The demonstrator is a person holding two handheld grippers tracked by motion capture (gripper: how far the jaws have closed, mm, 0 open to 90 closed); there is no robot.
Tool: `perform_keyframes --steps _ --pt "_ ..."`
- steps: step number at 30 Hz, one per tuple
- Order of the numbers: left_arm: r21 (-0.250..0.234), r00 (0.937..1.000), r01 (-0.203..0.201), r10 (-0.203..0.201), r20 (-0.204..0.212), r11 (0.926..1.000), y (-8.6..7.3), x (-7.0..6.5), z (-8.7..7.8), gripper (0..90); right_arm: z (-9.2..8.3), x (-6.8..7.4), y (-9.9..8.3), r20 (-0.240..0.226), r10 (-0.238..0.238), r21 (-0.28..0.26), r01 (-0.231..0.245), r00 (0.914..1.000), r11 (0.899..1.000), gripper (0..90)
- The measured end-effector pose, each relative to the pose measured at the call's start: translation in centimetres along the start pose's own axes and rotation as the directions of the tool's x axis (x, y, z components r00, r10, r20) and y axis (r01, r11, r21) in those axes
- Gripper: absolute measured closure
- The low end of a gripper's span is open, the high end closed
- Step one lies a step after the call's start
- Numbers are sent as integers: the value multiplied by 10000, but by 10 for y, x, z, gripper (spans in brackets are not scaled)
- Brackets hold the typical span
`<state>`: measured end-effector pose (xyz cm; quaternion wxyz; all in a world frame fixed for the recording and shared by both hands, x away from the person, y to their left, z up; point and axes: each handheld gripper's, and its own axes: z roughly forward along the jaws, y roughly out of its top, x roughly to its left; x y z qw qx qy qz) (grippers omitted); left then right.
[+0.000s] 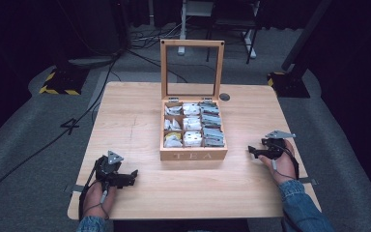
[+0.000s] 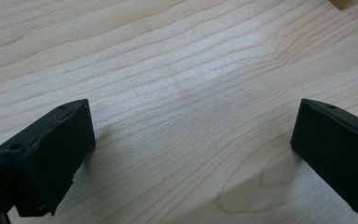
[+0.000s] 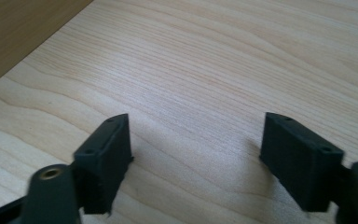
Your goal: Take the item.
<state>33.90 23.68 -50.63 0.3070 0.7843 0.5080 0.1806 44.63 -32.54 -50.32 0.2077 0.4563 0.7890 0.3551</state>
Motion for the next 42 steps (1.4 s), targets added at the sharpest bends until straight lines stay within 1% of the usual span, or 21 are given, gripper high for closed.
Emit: perform_keyframes --steps 1,2,4,8,13,15,16,17,18,19,22,25,29,30,32,33,35,38,40,41,42 --pt "0 10000 0 0 0 10000 0 0 0 0 0 0 0 0 0 0 0 10000 10000 297" --pt "-2 10000 0 0 1 10000 0 0 0 0 -2 1 0 -38 69 -54 -69 10000 10000 385" --pt "2 10000 4 -4 5 10000 0 0 0 0 -4 0 1 -184 108 47 -107 9998 9999 470" --pt "1 10000 5 -5 9 10000 0 0 0 0 -13 1 6 -329 324 -137 -329 9989 9994 493" --pt "8 10000 11 -11 12 10000 0 0 0 0 -21 6 14 -551 395 -362 -416 9977 9985 501" --pt "9 10000 10 -10 10 10000 0 0 0 0 -26 10 19 -688 374 -499 -409 9969 9979 526" --pt "2 10000 1 -1 9 10000 0 0 0 0 -29 14 24 -939 395 -544 -447 9948 9975 551" --pt "2 10000 1 -1 9 10000 0 0 0 0 -29 14 24 -939 395 -544 -447 9948 9975 551" --pt "2 10000 1 -1 10 10000 0 0 0 0 -33 19 30 -1122 377 -639 -450 9930 9969 568" --pt "2 10000 1 -1 10 10000 0 0 0 0 -33 19 30 -1122 377 -639 -450 9930 9969 568" --pt "-1 10000 2 -2 9 10000 0 0 0 0 -39 28 42 -1227 85 -840 -189 9924 9963 590" --pt "16 10000 -11 11 4 10000 0 0 0 0 -45 35 53 -1571 7 -1053 -175 9876 9943 603" --pt "7 10000 -46 46 19 10000 -2 1 -2 0 -46 42 60 -1816 -253 -1040 64 9831 9946 643" --pt "32 10000 -87 87 6 10000 -3 1 -3 0 -45 49 65 -2083 -447 -1068 227 9771 9940 654" --pt "43 10000 -86 86 -4 10000 -3 1 -3 1 -45 51 67 -2143 -525 -1087 296 9754 9936 654" --pt "25 10000 -22 22 0 10000 -3 0 -3 0 -45 58 73 -2287 -747 -1239 471 9706 9912 654" --pt "7 10000 -19 19 3 10000 -3 1 -3 1 -46 61 76 -2368 -790 -1285 494 9684 9905 653" --pt "-11 10000 4 -4 -12 10000 -4 1 -3 0 -47 73 89 -2686 -1022 -1599 603 9578 9853 648" --pt "-13 10000 5 -5 -11 10000 -4 0 -3 0 -47 76 91 -2760 -1012 -1632 571 9558 9849 647" --pt "-10 10000 -8 8 -10 10000 -4 1 -3 0 -46 81 96 -2889 -984 -1699 501 9523 9842 647" --pt "-5 10000 -5 5 -13 10000 -4 1 -3 0 -46 83 98 -2920 -962 -1724 466 9516 9839 646"
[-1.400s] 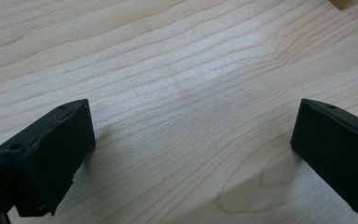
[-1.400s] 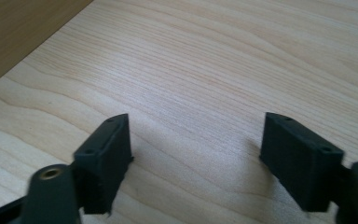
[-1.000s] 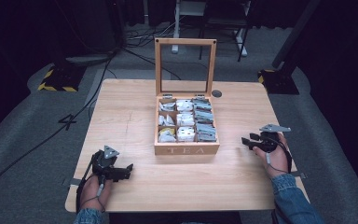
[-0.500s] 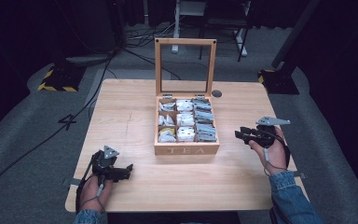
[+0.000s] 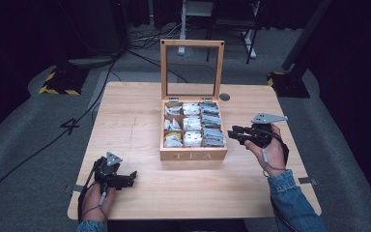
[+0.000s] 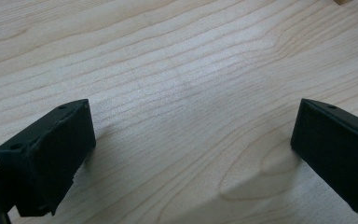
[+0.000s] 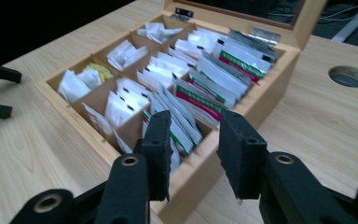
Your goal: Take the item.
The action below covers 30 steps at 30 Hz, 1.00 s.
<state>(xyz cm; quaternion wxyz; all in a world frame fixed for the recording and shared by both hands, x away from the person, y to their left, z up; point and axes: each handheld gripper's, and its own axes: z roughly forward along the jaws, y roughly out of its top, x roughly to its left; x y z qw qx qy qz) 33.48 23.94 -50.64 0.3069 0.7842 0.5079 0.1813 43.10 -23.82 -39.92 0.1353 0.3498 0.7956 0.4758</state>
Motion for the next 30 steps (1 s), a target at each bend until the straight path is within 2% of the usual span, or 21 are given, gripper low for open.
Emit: perform_keyframes --steps 9,14,17,20,21,22,30 --pt "21 10000 7 -7 -15 10000 0 0 0 0 10 16 16 -494 115 -232 -127 9987 9997 639" --pt "21 10000 10 -10 -20 10000 0 0 0 0 27 35 25 -1097 -322 -62 317 9934 9995 631" --pt "18 10000 9 -9 -18 10000 0 0 0 0 31 39 27 -1267 -372 -4 375 9912 9993 631" --pt "-6 10000 70 -70 -46 10000 0 -1 0 0 46 48 29 -1632 -511 278 564 9853 9980 634" --pt "-6 10000 70 -70 -46 10000 0 -1 0 0 46 48 29 -1632 -511 278 564 9853 9980 634" --pt "25 9999 84 -84 -65 10000 -1 -1 0 0 55 54 29 -1835 -624 490 726 9810 9962 635" --pt "12 9998 123 -122 -170 9999 -1 -1 -1 1 79 65 25 -2155 -816 1119 1076 9731 9879 656"
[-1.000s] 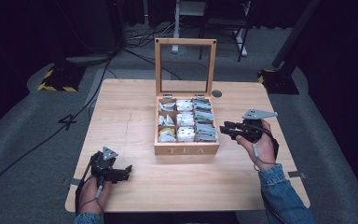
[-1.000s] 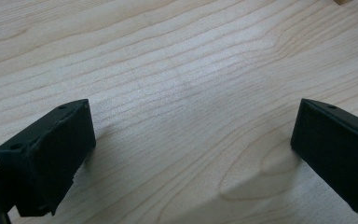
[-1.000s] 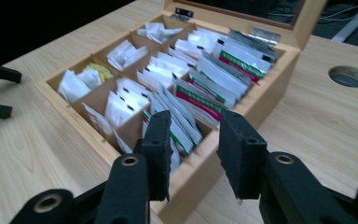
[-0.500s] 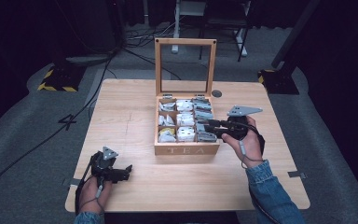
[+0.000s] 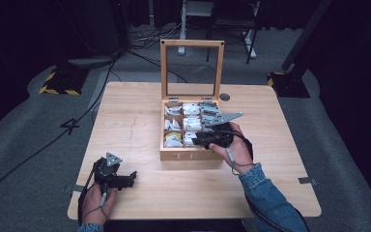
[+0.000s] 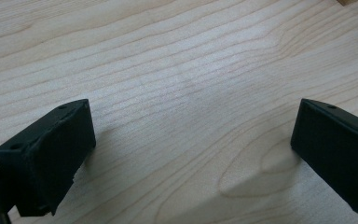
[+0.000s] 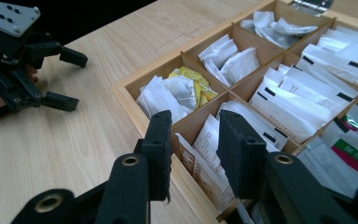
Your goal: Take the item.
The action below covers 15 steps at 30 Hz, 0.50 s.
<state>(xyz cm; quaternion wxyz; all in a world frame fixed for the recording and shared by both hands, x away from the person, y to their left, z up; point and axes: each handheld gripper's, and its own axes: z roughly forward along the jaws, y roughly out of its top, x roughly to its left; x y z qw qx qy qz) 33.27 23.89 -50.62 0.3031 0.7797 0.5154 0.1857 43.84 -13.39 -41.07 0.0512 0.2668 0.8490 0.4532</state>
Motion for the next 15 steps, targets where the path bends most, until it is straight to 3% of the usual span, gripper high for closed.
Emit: perform_keyframes --steps 10,15 --pt "-6 10000 22 -22 -39 10000 0 0 0 1 21 1 -5 -131 27 483 -20 9999 9988 664" --pt "5 10000 10 -10 -37 10000 0 0 0 1 27 -3 -7 2 301 656 -300 9995 9974 731"
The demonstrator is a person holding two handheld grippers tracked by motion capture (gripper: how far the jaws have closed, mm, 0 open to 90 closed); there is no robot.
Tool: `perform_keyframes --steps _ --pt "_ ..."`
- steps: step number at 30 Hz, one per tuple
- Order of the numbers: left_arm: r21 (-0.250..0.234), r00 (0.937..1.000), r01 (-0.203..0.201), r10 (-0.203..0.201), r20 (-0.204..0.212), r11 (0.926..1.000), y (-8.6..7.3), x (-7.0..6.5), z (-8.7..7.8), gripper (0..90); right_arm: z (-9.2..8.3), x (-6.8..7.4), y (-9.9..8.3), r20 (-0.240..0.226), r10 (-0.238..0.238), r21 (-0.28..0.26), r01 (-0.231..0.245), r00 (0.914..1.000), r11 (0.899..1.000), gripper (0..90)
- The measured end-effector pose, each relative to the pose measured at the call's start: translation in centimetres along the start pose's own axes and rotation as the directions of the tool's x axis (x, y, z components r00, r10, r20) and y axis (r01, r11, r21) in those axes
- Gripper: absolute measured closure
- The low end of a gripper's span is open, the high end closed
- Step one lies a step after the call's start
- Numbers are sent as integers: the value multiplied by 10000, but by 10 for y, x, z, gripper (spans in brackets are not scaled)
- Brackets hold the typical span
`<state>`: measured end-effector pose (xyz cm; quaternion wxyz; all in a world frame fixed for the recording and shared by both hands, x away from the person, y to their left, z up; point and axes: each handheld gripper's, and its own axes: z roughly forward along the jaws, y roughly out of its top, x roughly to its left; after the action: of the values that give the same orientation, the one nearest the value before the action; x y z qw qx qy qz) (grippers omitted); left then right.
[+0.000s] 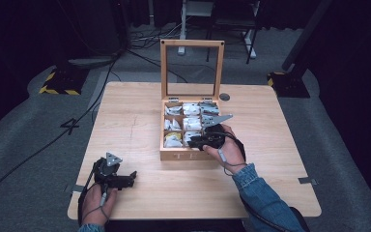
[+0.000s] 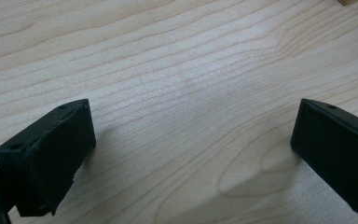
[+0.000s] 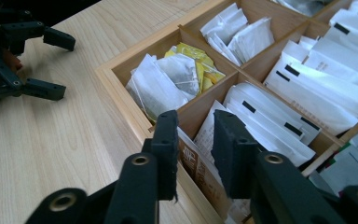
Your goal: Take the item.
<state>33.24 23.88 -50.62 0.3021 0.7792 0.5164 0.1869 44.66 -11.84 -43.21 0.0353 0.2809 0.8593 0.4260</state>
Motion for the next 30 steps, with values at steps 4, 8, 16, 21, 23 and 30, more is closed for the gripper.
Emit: perform_keyframes --steps 4,8,16,21,23,30 --pt "5 10000 -1 1 -7 10000 0 0 0 1 2 -3 -1 51 112 129 -113 9999 9999 753" --pt "4 10000 -2 2 -7 10000 0 0 0 1 5 -6 -3 208 275 213 -280 9994 9994 749" --pt "1 10000 -3 3 2 10000 0 0 0 1 9 -8 -6 277 405 265 -413 9988 9988 760" --pt "4 10000 -1 1 -6 10000 0 0 0 0 11 -7 -7 334 343 392 -356 9989 9986 862" --pt "-4 10000 9 -9 -9 10000 0 0 0 1 11 -6 -7 336 287 424 -301 9990 9986 877" --pt "8 10000 39 -39 21 10000 0 0 0 1 3 -2 -4 534 -173 -23 174 9984 9998 900"
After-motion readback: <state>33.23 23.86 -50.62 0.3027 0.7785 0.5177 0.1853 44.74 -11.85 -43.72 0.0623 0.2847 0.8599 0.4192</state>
